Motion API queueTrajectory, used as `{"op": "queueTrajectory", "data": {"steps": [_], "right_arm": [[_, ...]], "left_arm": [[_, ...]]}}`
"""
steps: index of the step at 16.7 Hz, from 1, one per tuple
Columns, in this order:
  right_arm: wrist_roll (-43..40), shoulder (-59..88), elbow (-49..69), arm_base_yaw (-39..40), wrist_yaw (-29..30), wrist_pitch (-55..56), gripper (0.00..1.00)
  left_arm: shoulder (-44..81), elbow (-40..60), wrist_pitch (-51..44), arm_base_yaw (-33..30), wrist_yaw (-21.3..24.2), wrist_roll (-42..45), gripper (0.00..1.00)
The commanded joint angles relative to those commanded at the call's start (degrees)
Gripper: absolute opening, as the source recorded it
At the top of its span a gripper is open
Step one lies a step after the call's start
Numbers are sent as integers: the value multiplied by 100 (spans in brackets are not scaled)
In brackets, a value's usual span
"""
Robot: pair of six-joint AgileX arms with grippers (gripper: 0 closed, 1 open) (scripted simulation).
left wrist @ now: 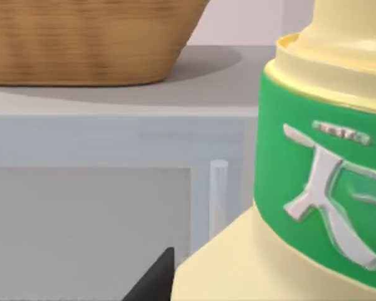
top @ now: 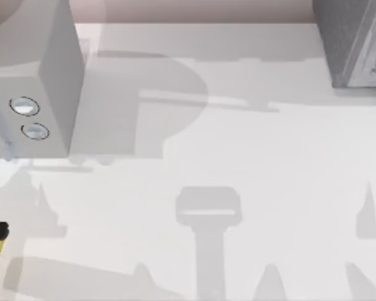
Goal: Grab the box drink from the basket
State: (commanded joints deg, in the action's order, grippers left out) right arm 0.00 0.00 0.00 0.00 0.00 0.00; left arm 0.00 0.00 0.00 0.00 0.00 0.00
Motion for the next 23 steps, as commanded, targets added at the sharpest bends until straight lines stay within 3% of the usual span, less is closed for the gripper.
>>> {"op": "queueTrajectory", "data": {"steps": [5,17,23], "right_arm": [[0,0,0,0,0,0,100],[0,0,0,0,0,0,100],[0,0,0,0,0,0,100]], "left_arm": [[218,12,130,203,95,-1,0],[2722,472,2358,2827,1446,29,0],[3108,530,2677,3215,1652,34,0]]}}
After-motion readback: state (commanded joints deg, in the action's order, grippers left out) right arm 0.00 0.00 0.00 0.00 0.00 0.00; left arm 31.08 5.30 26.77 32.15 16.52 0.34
